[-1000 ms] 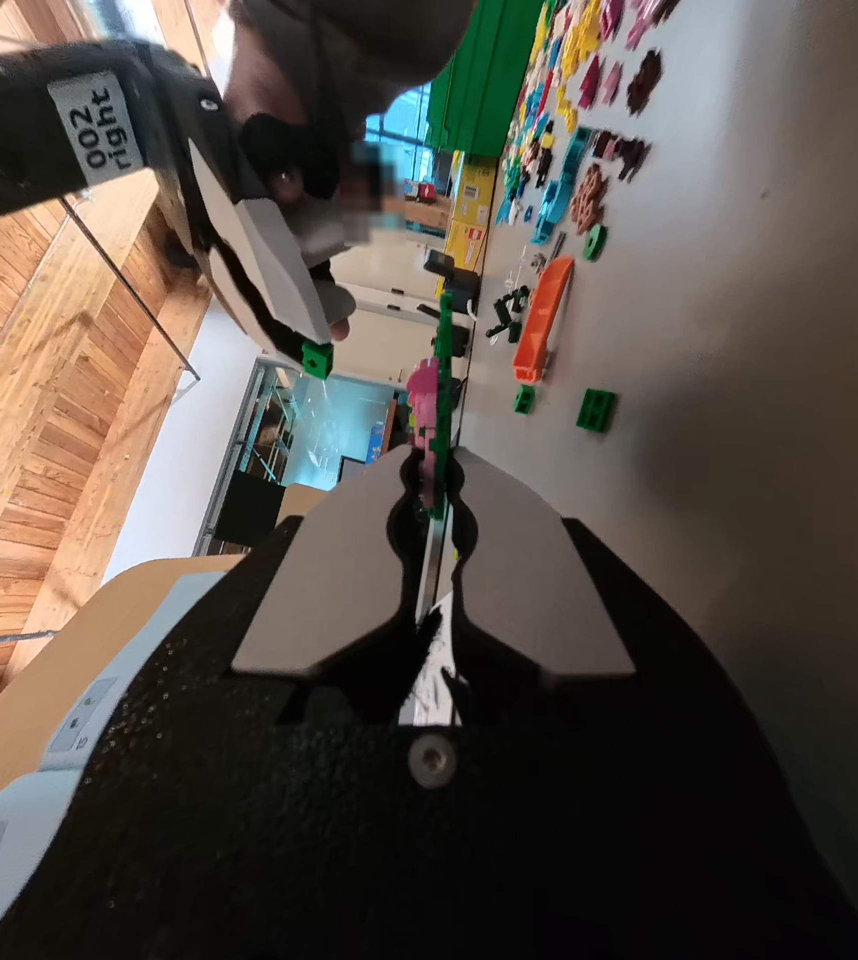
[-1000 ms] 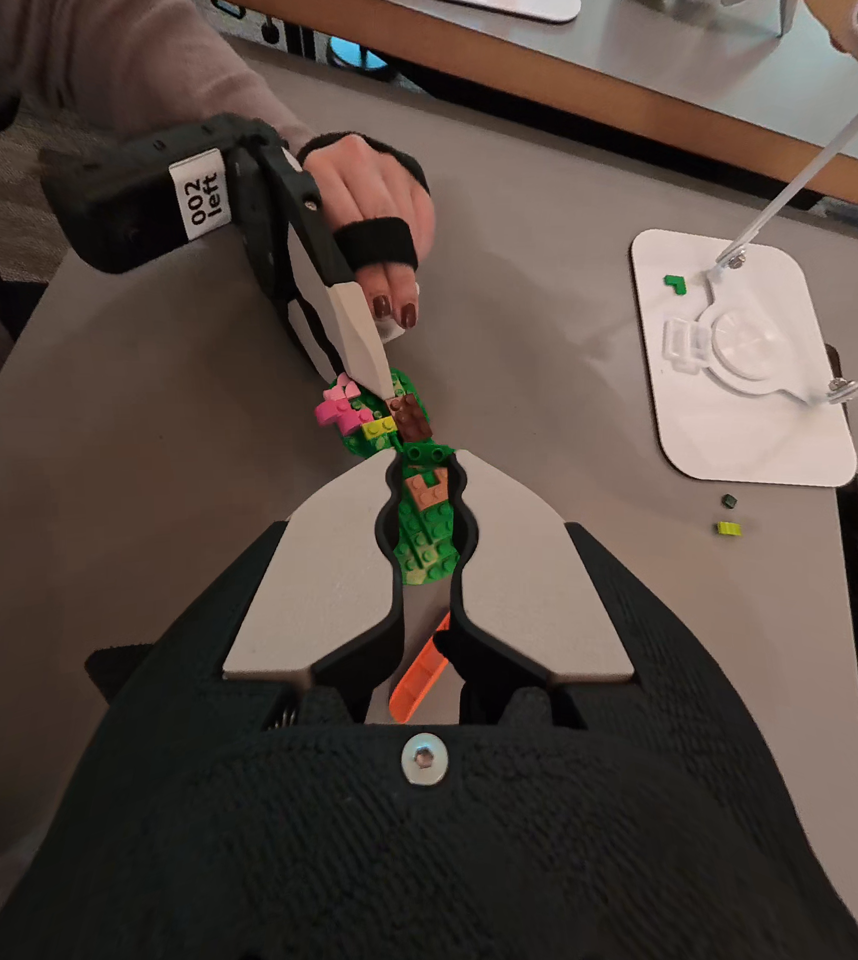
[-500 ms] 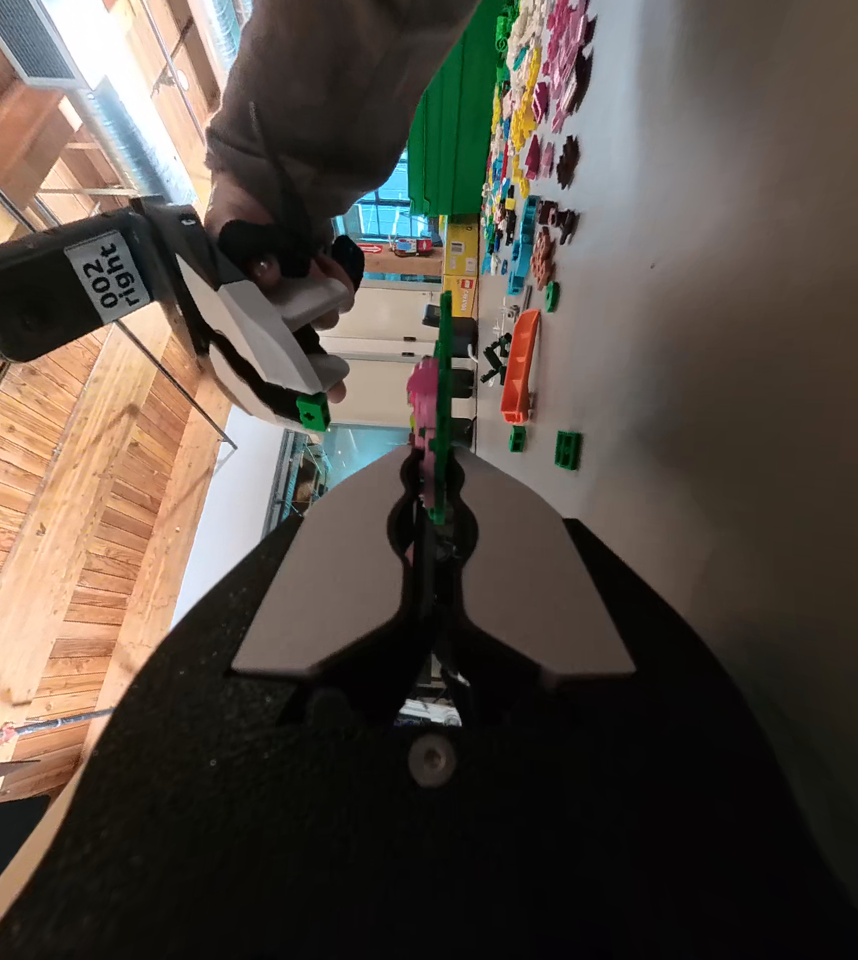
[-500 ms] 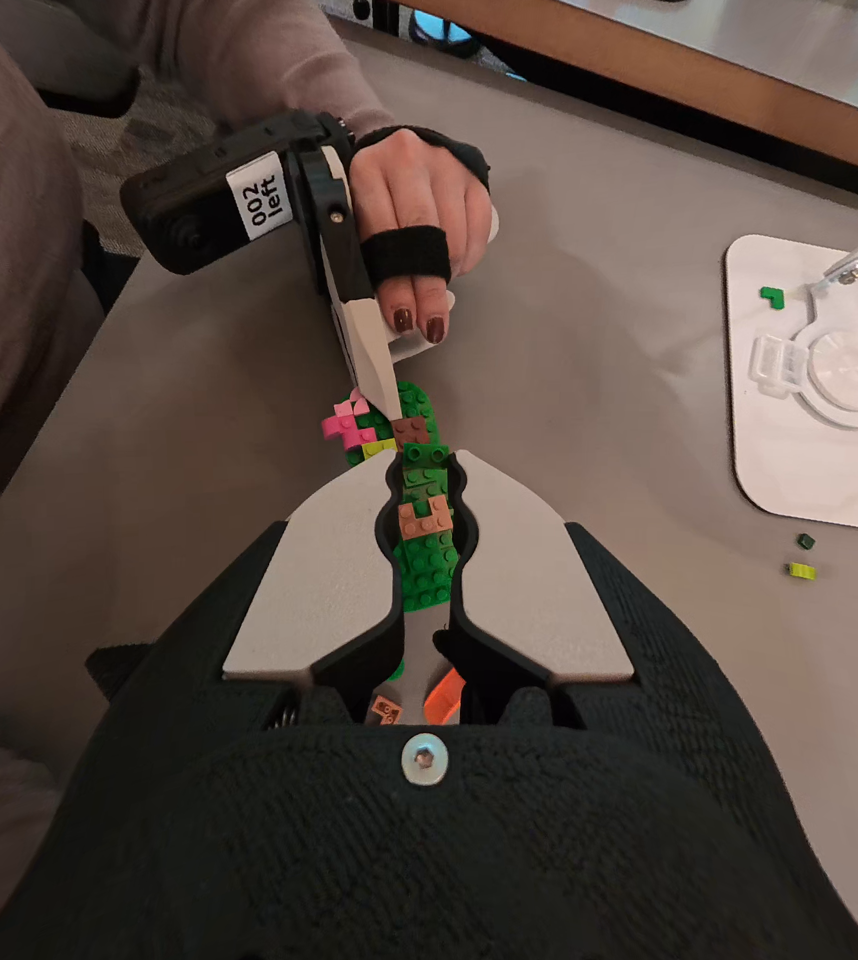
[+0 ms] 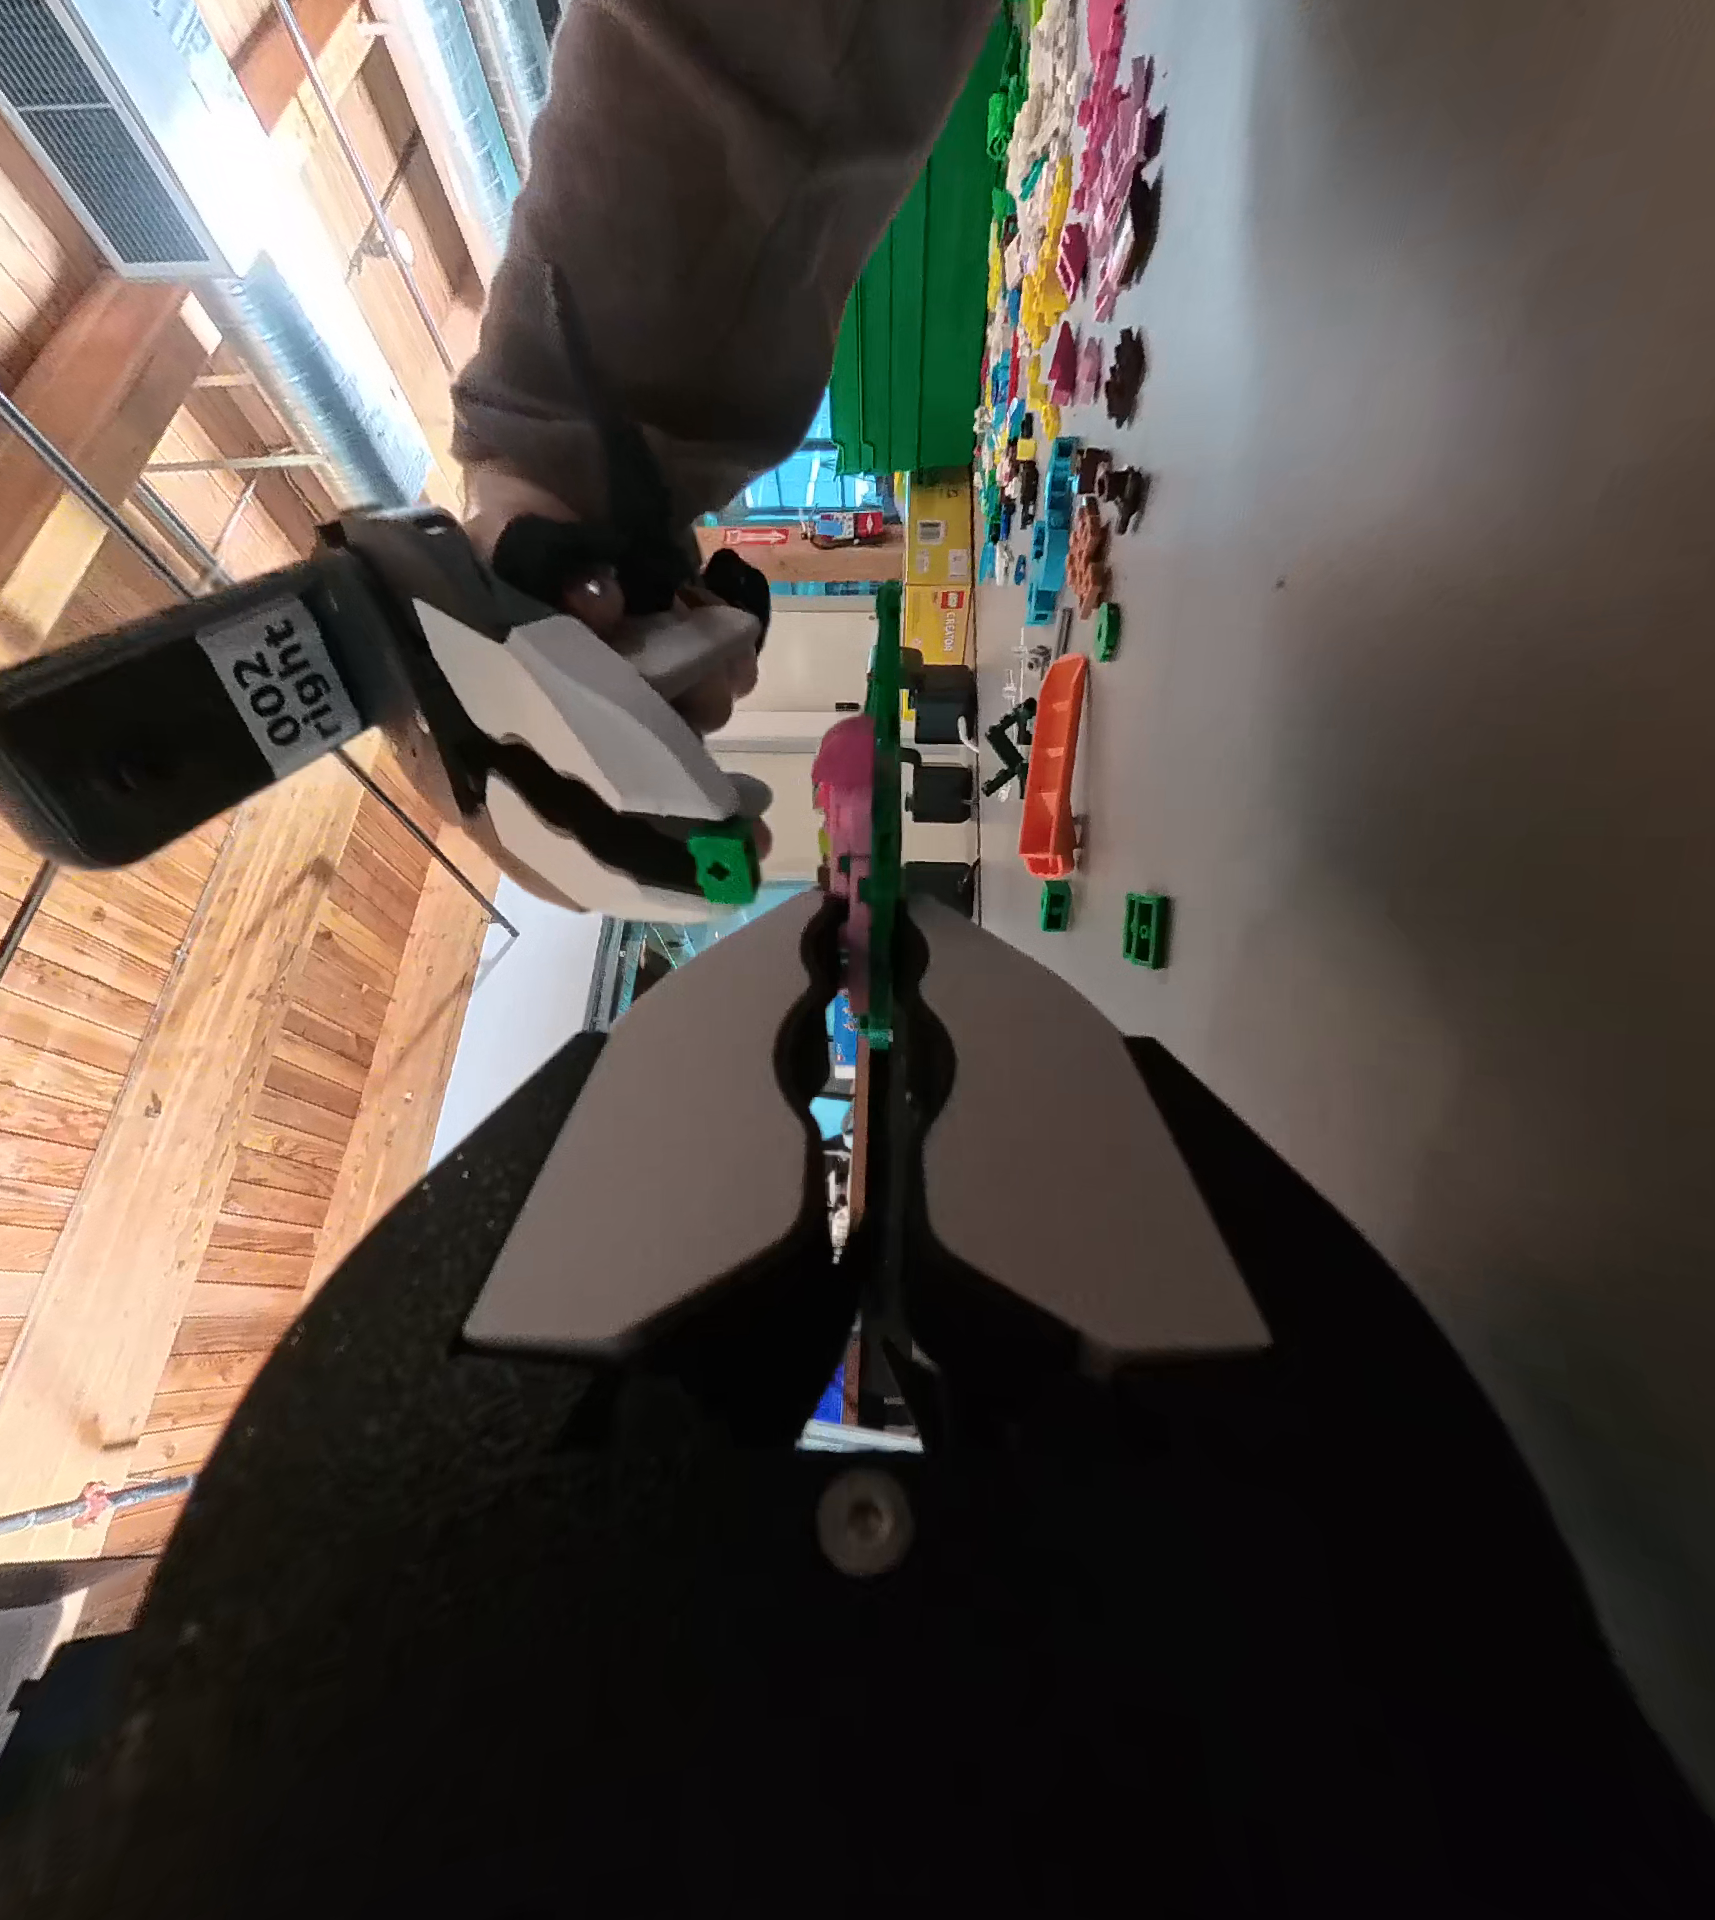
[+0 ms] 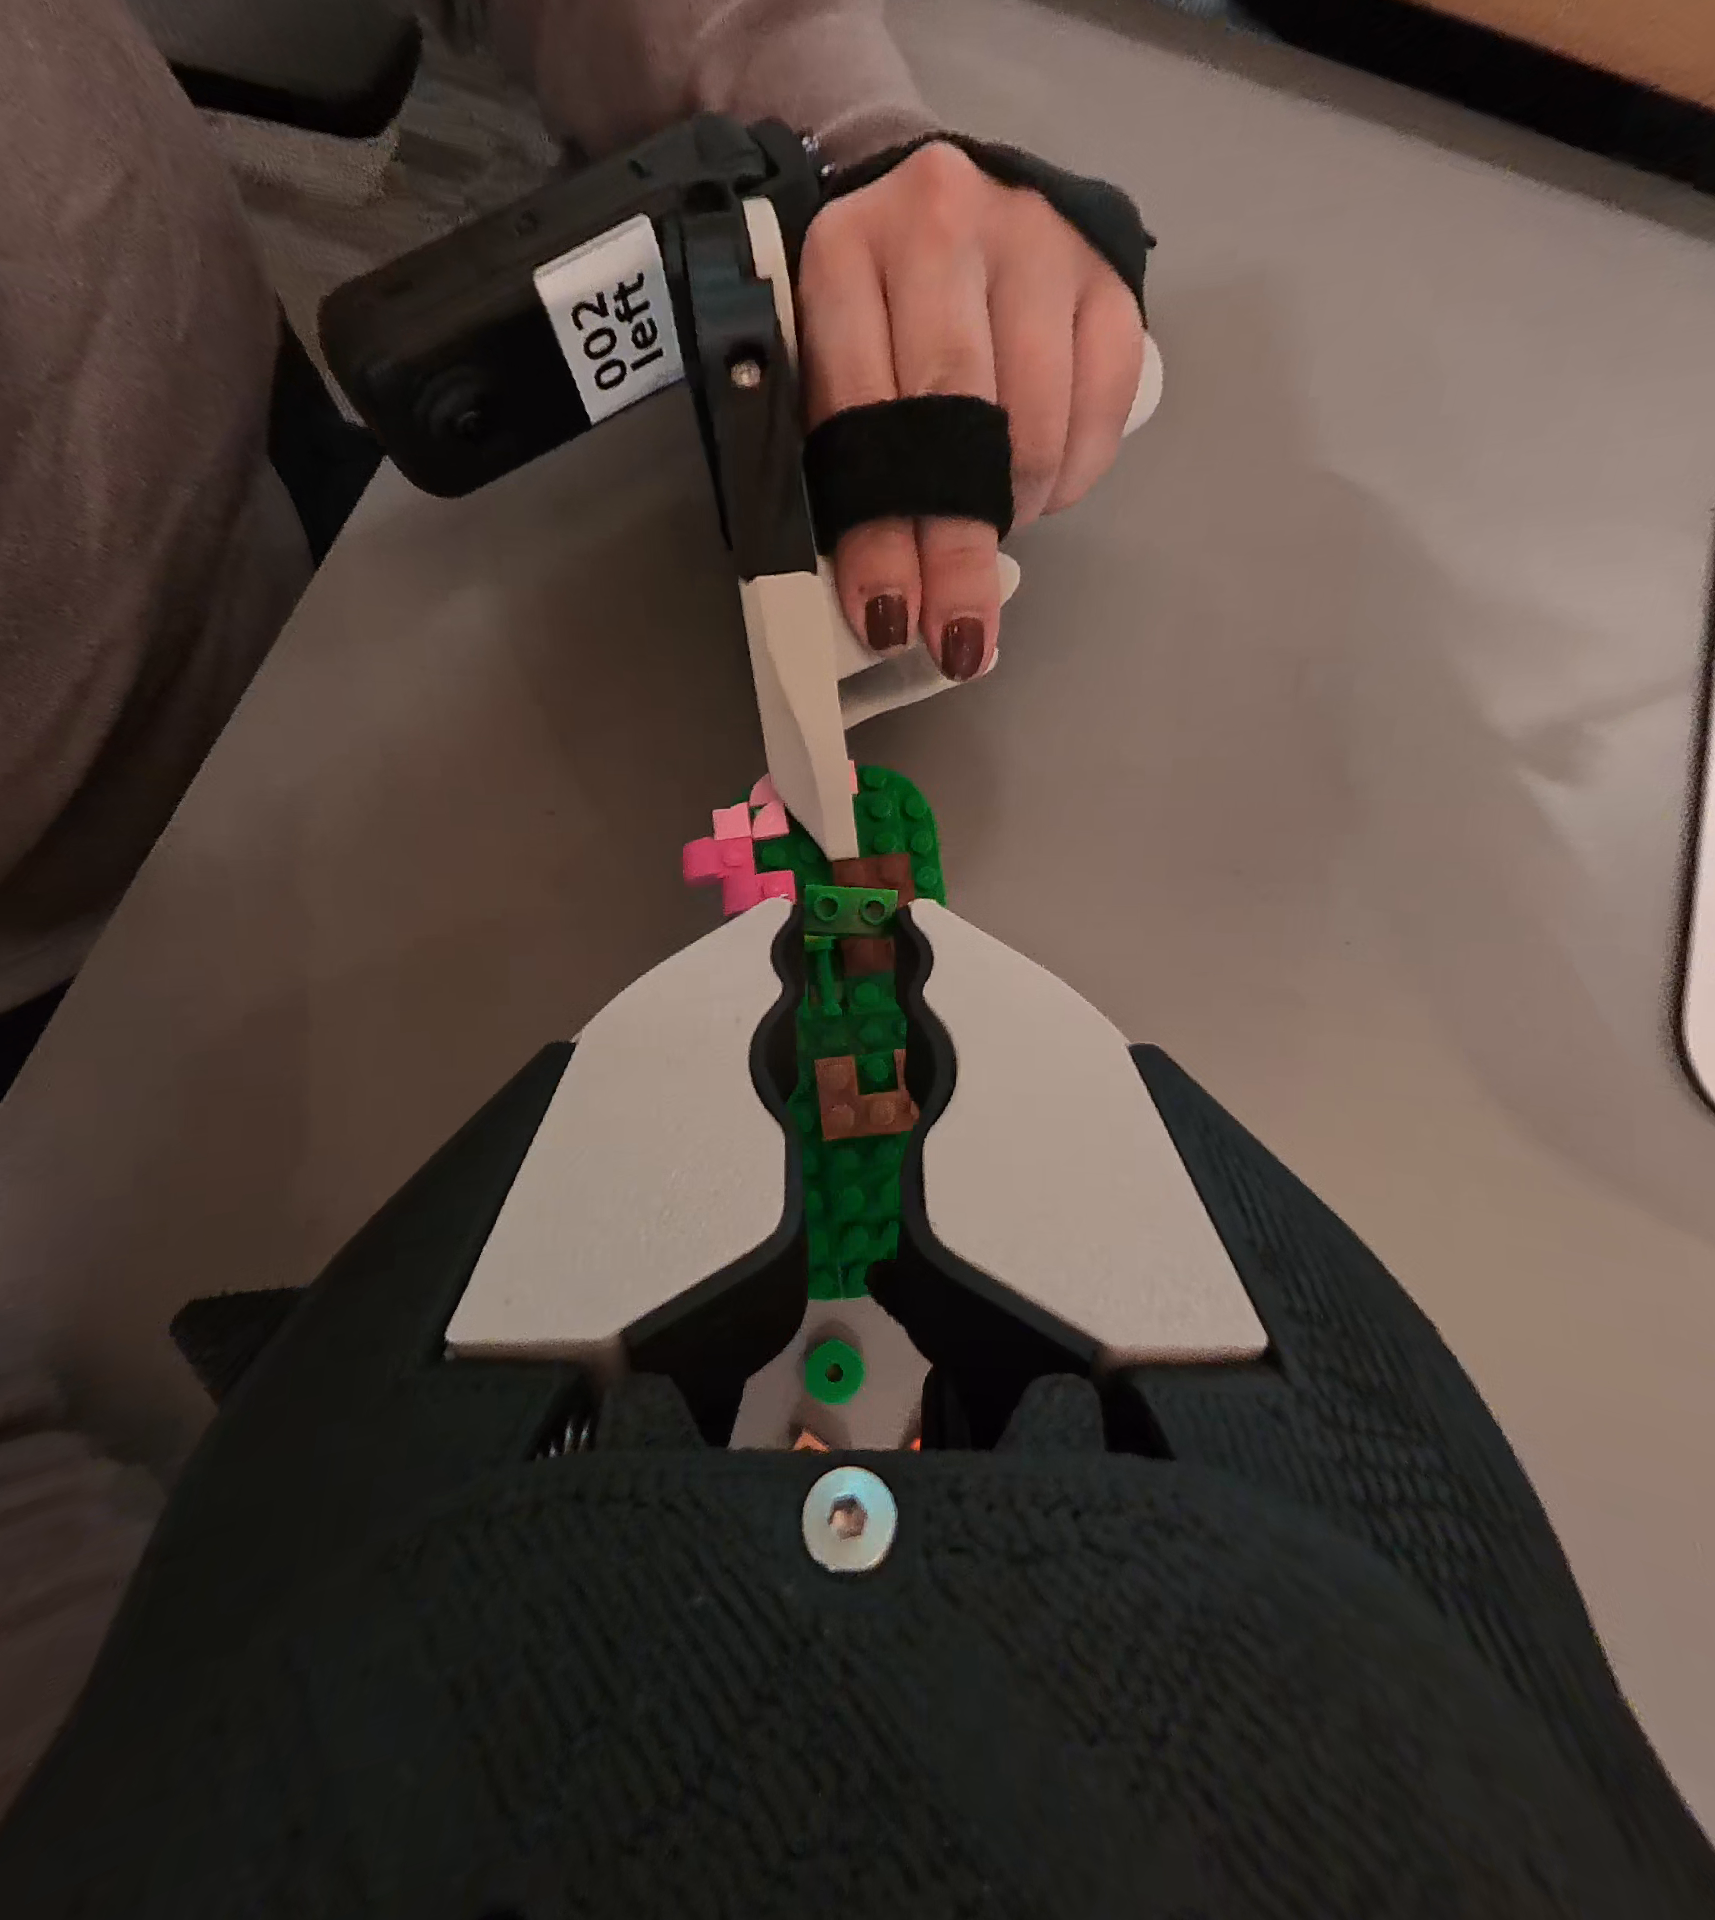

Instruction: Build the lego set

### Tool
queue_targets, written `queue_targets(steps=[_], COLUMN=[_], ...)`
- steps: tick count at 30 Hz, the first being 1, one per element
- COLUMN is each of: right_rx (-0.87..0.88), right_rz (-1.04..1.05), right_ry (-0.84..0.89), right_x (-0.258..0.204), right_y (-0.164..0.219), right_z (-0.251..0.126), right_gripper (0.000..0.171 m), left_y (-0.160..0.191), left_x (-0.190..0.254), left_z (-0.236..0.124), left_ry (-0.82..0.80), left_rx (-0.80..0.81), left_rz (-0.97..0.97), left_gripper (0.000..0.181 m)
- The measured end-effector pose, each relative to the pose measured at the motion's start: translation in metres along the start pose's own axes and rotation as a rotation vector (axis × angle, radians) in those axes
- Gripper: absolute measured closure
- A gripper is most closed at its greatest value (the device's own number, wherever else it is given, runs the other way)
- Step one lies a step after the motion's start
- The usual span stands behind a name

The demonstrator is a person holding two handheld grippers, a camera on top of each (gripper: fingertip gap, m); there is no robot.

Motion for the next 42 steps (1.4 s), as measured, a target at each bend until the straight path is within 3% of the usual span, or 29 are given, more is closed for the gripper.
queue_targets(steps=[18, 42], right_rx=[-0.061, -0.181], right_rz=[0.0, -0.034], right_ry=[-0.063, -0.013], right_x=[-0.006, -0.012], right_y=[0.003, 0.0], right_z=[0.011, 0.014], right_gripper=[0.156, 0.157], left_y=[-0.01, -0.01], left_x=[0.0, 0.003], left_z=[-0.002, -0.002], left_ry=[0.007, 0.025], left_rx=[0.04, 0.044], left_rz=[0.026, 0.032], left_gripper=[0.173, 0.173])
Point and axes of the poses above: each gripper's, where its closed fingertips meet, z out along the fingers, y out of its underside, x = y × z across the jaws, the point moved 6 cm from there along -z, back along the fingers, and after that the axes turned 5 degrees about -z, right-handed, at the moved point
